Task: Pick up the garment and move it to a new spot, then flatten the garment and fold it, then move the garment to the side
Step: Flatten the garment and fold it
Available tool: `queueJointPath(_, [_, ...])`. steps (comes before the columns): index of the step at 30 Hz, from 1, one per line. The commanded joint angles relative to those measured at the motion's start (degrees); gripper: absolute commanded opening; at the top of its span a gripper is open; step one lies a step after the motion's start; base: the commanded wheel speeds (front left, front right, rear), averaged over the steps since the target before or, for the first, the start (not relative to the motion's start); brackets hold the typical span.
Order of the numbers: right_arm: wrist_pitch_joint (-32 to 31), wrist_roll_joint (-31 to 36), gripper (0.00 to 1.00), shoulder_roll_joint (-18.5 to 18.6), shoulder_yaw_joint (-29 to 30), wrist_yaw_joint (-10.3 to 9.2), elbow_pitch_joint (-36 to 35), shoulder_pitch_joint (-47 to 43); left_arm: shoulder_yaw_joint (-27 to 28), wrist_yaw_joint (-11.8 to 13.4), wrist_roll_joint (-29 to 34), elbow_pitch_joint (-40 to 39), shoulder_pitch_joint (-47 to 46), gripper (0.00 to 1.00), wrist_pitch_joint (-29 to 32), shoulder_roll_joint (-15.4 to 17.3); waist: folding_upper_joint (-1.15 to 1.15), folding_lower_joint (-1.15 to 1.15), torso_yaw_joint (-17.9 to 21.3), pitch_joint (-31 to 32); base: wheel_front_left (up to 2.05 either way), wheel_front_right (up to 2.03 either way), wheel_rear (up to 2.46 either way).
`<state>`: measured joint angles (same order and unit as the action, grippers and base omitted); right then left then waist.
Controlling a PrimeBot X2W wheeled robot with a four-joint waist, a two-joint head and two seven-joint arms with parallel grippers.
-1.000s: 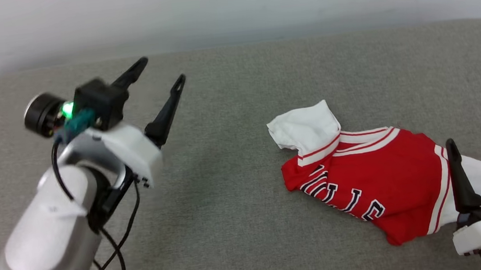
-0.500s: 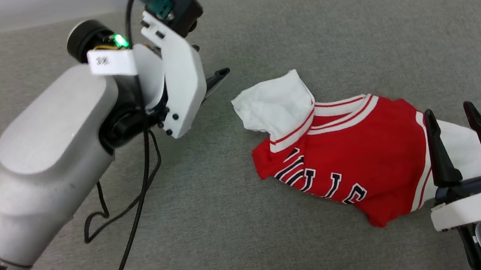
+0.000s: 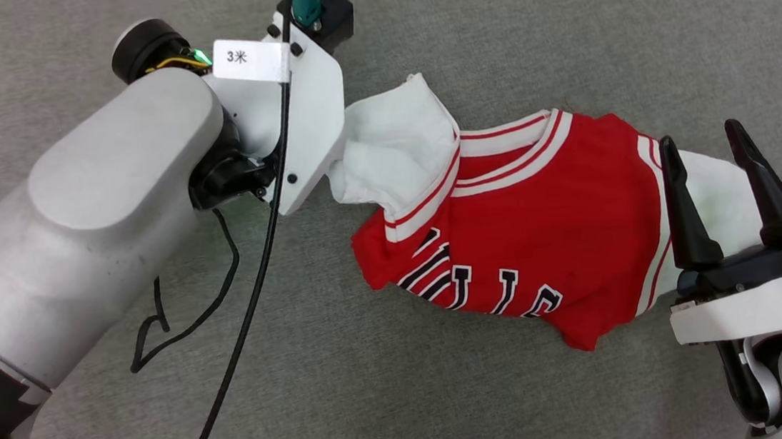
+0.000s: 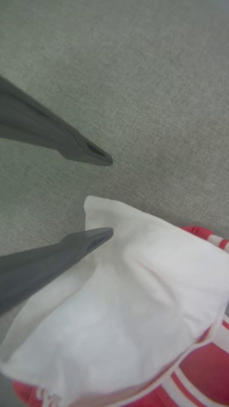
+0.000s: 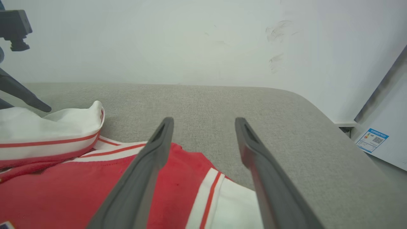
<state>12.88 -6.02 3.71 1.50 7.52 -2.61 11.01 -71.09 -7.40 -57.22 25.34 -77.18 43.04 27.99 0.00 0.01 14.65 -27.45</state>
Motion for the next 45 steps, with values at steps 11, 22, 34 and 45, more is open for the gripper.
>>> queueJointPath(11, [1.6,1.5,1.0,-0.8,-0.1,-0.06,1.8,2.5,-3.2,-0.1,3.7,-1.1,5.8,0.0,7.8,1.2,0.0,-0.01,1.8,-2.6,0.0,0.0,0.0])
queueJointPath(22, [2.1,3.0,1.0,-0.5,0.9,-0.06,2.1,2.6,-2.3,0.0,6.3,-4.1,1.4,0.0,-1.3,0.9,0.0,-0.01,-0.6,0.4,0.0,0.0,0.0])
queueJointPath(34, [0.4,2.6,1.0,1.8,3.4,-0.06,1.2,-1.7,-2.3,0.0,6.4,-5.9,-0.8,0.0,-22.7,2.4,0.0,-0.01,-7.5,9.2,0.0,0.0,0.0])
queueJointPath(45, [-1.4,1.8,1.0,2.4,5.7,-0.07,0.4,-6.1,-1.3,2.7,2.7,-10.9,8.7,0.0,-31.1,15.2,0.0,-0.01,-13.3,15.3,0.0,0.0,0.0])
